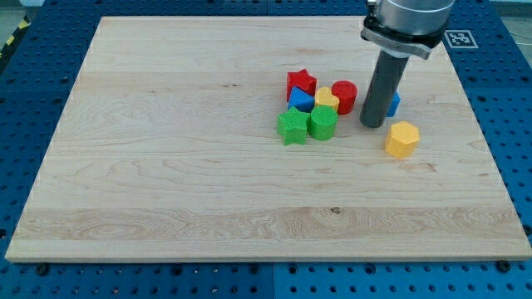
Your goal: Move the yellow hexagon towards the bottom right corner
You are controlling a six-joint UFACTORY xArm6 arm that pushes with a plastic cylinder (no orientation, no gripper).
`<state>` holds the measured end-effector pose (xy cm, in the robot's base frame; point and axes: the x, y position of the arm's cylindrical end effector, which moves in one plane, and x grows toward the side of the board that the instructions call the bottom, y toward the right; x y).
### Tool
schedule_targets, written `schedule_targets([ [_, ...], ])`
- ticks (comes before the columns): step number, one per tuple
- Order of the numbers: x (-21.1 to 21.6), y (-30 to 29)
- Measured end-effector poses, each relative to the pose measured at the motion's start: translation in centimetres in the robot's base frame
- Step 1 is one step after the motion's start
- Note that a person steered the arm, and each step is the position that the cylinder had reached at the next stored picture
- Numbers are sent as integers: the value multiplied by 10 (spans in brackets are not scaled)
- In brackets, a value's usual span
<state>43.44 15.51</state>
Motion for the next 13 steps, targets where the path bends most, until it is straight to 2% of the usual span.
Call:
schedule_targets([
  [1,0,16],
  [11,21,8],
  [13,40,19],
])
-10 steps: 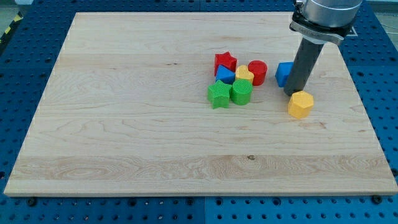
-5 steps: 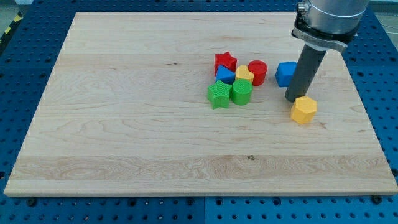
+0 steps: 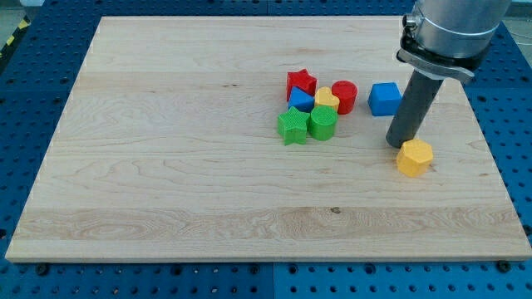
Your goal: Move the yellow hexagon towards the bottom right corner
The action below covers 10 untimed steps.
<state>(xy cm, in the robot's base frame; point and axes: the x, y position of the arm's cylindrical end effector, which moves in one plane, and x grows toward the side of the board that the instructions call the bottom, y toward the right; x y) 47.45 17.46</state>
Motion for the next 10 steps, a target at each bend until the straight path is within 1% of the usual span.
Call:
schedule_targets([
  [1,8,8],
  [4,47,7],
  [5,64,17],
  [6,71,22],
  [8,73,33],
  [10,56,33],
])
